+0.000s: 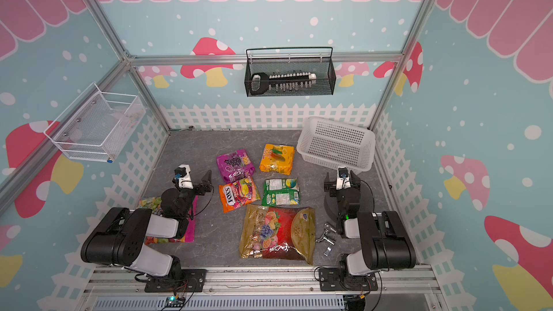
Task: Put the candies in the basket
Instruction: Pick up the candy at the center of the board.
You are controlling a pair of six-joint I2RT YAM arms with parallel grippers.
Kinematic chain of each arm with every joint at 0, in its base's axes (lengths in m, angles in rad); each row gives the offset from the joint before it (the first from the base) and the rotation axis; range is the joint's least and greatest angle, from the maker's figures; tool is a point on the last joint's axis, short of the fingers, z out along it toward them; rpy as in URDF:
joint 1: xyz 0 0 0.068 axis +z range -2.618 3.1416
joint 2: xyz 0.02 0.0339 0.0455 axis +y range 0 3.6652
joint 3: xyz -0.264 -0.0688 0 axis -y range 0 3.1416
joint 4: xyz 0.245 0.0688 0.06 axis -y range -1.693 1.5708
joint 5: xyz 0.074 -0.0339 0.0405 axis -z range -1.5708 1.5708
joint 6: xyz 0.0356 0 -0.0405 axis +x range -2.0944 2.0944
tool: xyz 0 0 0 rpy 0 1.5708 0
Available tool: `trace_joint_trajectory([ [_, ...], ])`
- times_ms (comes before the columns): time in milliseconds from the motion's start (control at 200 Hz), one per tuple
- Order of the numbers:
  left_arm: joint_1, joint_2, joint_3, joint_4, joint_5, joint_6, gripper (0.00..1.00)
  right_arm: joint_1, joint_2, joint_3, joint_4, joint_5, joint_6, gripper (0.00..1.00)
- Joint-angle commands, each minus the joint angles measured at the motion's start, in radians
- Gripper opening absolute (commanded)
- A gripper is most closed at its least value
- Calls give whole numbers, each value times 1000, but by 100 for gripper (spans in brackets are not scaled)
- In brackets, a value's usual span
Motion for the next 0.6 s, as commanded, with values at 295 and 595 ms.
trace_joint_trajectory([
  [295, 13, -13, 17, -5, 75, 18, 99, 2, -740, 101, -619, 0, 245, 99],
  [595, -126, -275, 35, -246, -33, 125, 99, 2, -850, 85, -781, 162, 471, 99],
])
